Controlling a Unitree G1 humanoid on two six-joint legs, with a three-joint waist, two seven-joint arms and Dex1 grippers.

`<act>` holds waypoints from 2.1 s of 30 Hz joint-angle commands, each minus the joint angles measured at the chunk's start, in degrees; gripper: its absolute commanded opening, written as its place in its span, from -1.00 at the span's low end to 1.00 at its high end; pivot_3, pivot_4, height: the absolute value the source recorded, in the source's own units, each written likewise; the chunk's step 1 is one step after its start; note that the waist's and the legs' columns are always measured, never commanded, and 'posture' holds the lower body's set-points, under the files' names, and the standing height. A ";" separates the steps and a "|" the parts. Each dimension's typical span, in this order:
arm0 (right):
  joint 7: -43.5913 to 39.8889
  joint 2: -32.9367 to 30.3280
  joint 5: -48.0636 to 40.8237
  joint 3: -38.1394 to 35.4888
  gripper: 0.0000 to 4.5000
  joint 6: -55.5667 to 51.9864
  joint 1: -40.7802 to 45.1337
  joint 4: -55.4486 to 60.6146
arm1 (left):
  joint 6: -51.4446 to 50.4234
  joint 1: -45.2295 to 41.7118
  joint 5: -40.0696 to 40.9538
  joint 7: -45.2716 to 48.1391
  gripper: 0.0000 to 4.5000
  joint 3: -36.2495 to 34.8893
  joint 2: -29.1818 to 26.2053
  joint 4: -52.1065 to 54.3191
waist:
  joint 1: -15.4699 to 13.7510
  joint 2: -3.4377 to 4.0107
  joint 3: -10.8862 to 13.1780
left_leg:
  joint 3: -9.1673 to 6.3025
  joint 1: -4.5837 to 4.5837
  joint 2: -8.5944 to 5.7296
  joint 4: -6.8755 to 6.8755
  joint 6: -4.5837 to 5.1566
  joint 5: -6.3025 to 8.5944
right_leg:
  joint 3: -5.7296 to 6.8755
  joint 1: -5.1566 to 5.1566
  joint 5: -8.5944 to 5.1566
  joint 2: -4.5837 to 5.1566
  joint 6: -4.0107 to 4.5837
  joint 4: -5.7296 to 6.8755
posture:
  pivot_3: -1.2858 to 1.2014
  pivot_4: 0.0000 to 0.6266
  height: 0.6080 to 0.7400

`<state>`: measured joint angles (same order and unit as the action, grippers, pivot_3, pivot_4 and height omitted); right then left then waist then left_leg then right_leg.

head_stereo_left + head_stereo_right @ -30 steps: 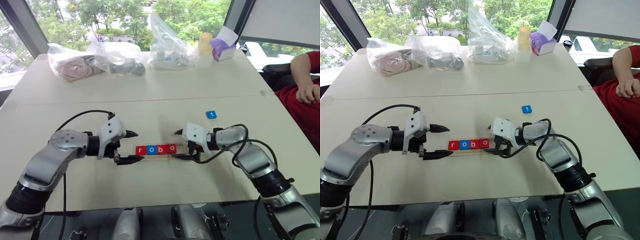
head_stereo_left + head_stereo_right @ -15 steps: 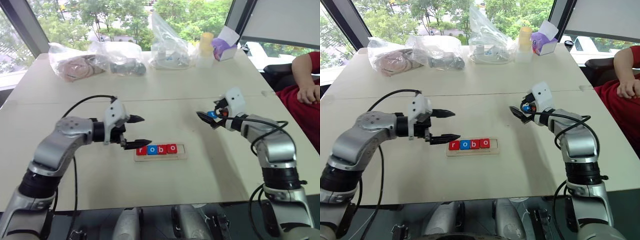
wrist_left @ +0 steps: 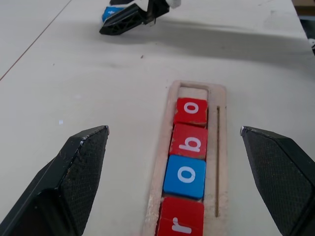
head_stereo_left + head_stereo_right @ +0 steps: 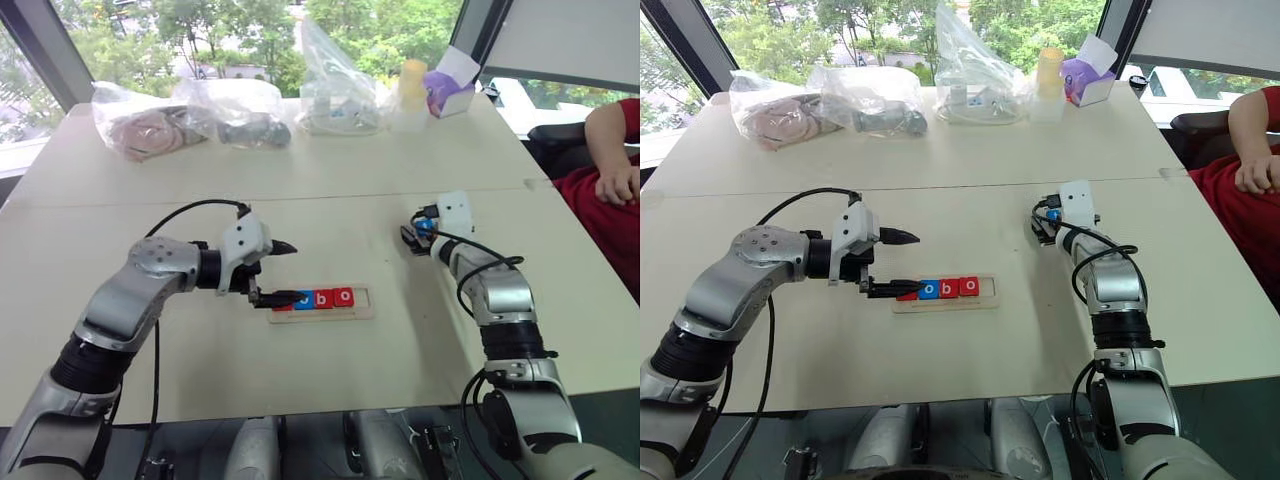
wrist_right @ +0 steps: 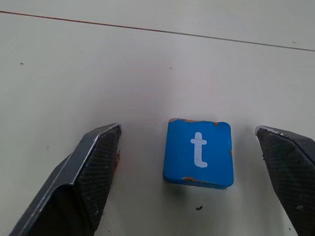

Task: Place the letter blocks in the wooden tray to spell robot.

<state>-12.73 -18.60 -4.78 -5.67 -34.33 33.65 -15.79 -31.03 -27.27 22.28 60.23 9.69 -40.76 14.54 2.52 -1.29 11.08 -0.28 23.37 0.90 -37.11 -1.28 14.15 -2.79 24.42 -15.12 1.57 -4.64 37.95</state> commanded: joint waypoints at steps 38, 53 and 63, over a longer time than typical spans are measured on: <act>-0.04 3.17 -9.13 -7.53 0.96 -33.37 -19.08 56.69 | 1.41 -0.99 -1.88 4.51 1.00 1.06 -1.09 0.04 | 0.07 0.03 -0.03 | 0.03 0.03 0.02 -0.05 -0.01 0.00 | -0.02 0.03 0.00 0.02 0.06 -0.03 | 0.03 -0.52 1.00; -47.57 -31.34 -13.91 -1.06 0.96 10.63 -23.61 27.59 | -3.36 4.14 3.43 5.77 1.00 -7.38 -9.78 3.82 | -0.09 -0.01 0.00 | 0.06 0.02 0.00 -0.04 0.12 0.07 | 0.11 -0.11 -0.02 -0.07 0.01 -0.22 | 0.03 -0.52 1.00; -57.49 -29.85 -6.44 8.45 0.96 30.76 -14.35 2.02 | -3.99 2.56 3.36 4.87 1.00 -7.89 -10.30 2.75 | -0.05 -0.03 0.01 | 0.12 0.01 -0.01 -0.09 0.12 0.07 | 0.08 -0.12 -0.01 -0.04 0.01 -0.20 | 0.03 -0.52 1.00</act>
<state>-69.16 -48.45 -11.61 2.68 -5.87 18.33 -12.35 -35.60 -23.57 25.58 65.18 2.64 -50.51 16.68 2.47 -1.32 11.10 -0.15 23.38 0.89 -37.19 -1.16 14.22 -2.71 24.31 -15.12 1.53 -4.64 37.75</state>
